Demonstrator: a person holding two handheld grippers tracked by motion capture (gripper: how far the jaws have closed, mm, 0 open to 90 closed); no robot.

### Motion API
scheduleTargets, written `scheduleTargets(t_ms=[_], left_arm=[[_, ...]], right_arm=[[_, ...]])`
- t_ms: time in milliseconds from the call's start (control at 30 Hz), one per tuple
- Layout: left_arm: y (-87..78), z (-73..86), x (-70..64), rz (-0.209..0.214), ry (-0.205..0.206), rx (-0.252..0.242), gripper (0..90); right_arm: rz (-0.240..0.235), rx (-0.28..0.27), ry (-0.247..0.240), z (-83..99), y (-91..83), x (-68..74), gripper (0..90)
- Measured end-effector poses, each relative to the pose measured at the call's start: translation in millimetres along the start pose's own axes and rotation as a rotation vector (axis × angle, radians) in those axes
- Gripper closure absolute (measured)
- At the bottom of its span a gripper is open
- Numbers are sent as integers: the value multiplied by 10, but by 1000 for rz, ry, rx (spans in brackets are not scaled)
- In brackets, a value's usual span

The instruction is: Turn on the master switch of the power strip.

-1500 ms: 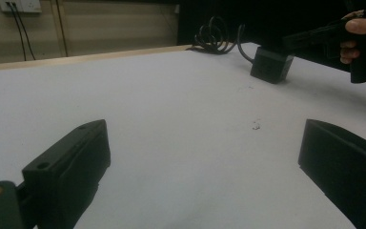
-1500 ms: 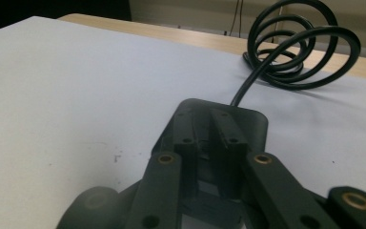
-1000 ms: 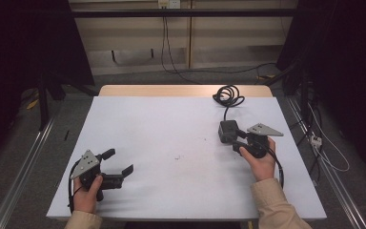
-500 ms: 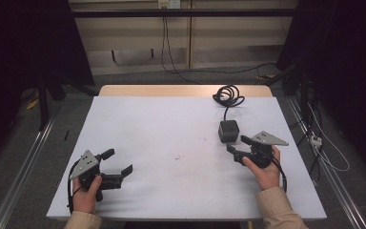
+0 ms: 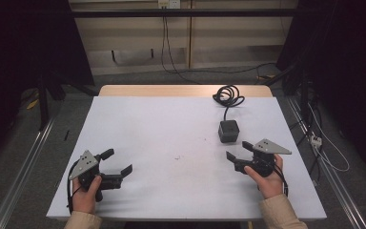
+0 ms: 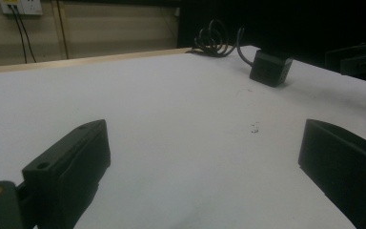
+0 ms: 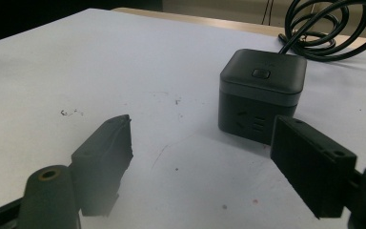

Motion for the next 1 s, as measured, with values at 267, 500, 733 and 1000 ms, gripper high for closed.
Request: scheduleTargets(t_ms=[267, 500, 733, 1000], left_arm=[[-9, -1, 7, -3, 2, 0, 32], [-7, -2, 4, -2, 4, 1, 32], [-7, -3, 3, -4, 4, 1, 32], [-10, -3, 5, -5, 5, 2, 32]], right_arm=[[-24, 1, -4, 51, -54, 60, 199], [-27, 9, -7, 99, -92, 74, 190], [-23, 9, -11, 134, -145, 72, 184], [-17, 14, -8, 187, -195, 62, 169]])
Point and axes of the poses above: each handheld gripper's, and its own axes: y roughly forward along the jaws, z roughly out of its underside, x roughly to its left, the point moved 4 cm from there along y, roughly forward along the jaws, and after that the axes turned 5 degrees about z, right-handed, at the moved point
